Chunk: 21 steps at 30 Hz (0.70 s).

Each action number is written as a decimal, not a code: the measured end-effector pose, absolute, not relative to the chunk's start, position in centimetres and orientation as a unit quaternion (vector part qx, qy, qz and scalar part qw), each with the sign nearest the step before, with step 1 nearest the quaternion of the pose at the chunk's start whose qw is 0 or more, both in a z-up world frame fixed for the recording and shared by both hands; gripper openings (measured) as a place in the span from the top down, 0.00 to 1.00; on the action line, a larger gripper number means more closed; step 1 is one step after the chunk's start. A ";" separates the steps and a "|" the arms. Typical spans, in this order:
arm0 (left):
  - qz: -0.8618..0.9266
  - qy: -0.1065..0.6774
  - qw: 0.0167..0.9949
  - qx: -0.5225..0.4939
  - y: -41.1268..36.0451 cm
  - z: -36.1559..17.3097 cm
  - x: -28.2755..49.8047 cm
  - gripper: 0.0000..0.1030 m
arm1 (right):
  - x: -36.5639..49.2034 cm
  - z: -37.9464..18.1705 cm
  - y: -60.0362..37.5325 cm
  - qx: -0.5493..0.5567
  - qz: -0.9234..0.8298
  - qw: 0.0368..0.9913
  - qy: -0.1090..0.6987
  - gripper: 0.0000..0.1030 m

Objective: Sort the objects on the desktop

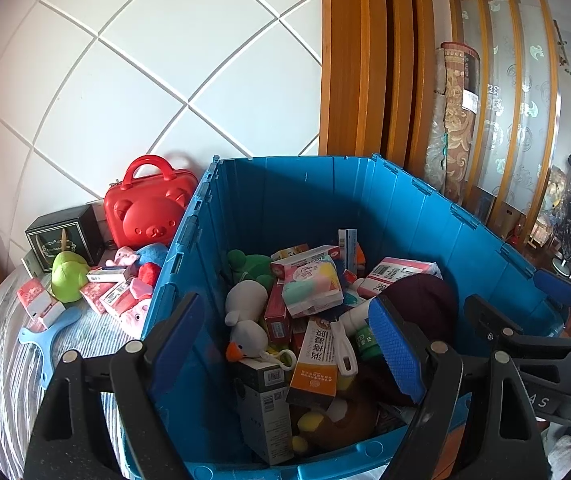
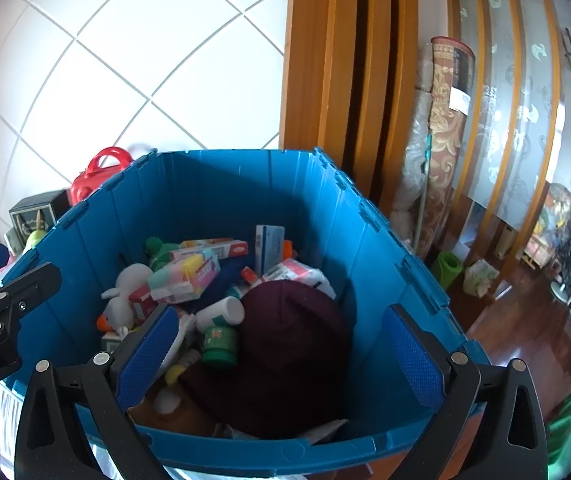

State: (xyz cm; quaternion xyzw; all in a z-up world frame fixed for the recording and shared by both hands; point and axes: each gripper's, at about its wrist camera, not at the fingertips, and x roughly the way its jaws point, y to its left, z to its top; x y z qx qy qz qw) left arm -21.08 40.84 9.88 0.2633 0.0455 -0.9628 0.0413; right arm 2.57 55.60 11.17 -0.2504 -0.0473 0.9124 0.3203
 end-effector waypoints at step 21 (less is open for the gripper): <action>-0.959 0.048 0.037 0.277 40.7 9.3 -21.7 0.18 | 2.1 10.7 55.9 -0.260 0.911 0.317 -0.040 0.00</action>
